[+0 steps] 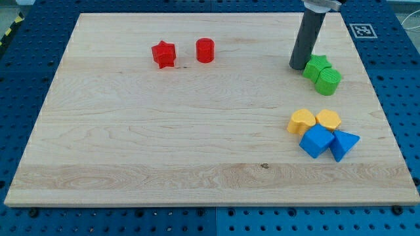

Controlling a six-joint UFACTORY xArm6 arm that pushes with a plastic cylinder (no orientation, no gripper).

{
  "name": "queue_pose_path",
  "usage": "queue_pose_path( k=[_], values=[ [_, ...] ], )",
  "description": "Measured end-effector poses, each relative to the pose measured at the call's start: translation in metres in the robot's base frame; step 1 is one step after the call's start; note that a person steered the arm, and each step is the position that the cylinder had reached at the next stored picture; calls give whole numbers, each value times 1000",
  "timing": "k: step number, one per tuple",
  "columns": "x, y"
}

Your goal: Move your arm to the bottom right

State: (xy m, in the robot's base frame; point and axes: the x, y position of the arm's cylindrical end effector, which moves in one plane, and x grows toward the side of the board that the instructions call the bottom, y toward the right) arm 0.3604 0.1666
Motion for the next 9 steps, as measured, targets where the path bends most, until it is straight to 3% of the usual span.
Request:
queue_pose_path(
  k=[4, 6, 7, 9],
  values=[
    [2, -24],
    [9, -94],
    [35, -107],
    [55, -72]
  ],
)
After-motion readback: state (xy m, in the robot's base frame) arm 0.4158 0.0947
